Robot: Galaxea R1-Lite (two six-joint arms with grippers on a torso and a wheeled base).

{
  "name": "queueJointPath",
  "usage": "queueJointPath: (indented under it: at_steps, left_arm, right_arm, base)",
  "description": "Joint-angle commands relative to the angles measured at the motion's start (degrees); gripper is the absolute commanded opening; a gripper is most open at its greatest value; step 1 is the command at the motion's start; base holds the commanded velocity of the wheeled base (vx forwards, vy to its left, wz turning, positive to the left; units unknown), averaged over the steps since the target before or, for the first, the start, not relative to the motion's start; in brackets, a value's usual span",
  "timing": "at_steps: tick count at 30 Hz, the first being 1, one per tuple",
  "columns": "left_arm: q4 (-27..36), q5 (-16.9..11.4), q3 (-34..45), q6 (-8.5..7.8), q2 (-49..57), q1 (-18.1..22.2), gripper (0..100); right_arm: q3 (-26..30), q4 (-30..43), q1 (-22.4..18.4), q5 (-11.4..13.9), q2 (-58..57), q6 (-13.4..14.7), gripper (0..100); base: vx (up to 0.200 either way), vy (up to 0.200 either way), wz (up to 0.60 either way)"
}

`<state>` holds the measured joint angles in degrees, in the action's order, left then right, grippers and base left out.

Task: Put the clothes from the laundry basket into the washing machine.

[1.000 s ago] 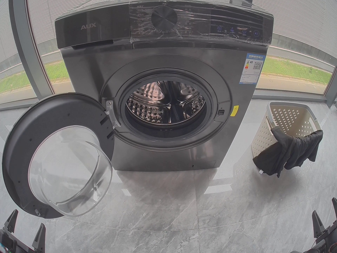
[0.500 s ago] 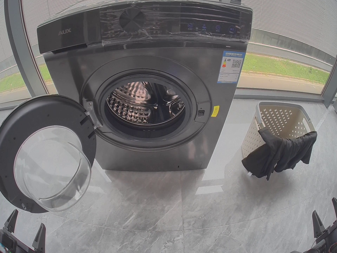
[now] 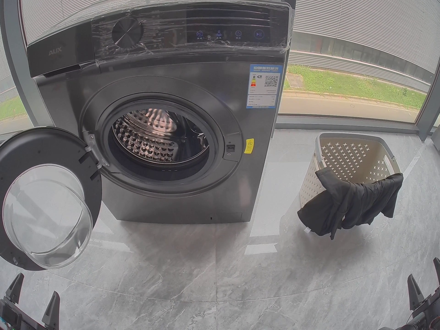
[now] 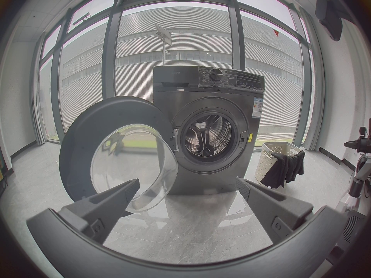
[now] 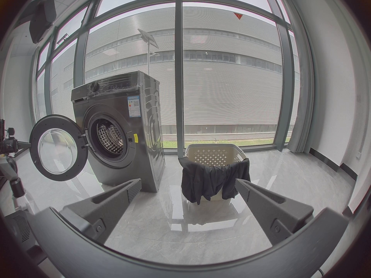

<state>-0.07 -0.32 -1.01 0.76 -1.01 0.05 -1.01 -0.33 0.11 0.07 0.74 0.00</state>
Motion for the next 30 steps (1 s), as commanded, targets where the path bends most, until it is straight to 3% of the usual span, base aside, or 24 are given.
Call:
queueJointPath:
  at_steps: [1, 11, 20, 30]
  left_arm:
    - [0.0, 0.0, 1.0, 0.04, 0.9, 0.0, 100]
    - [0.0, 0.0, 1.0, 0.04, 0.9, 0.0, 100]
    - [0.0, 0.0, 1.0, 0.04, 1.0, 0.0, 100]
    - [0.0, 0.0, 1.0, 0.12, 1.0, 0.0, 100]
  right_arm:
    - [1.0, 0.0, 0.1, 0.0, -0.7, 0.0, 100]
    - [1.0, 0.0, 0.1, 0.0, -0.7, 0.0, 100]
    - [1.0, 0.0, 0.1, 0.0, -0.7, 0.0, 100]
    - [1.0, 0.0, 0.1, 0.0, -0.7, 0.0, 100]
  base:
    - [0.200, 0.000, 0.00]
    - [0.200, 0.000, 0.00]
    - [0.000, 0.000, 0.00]
    - [0.000, -0.200, 0.00]
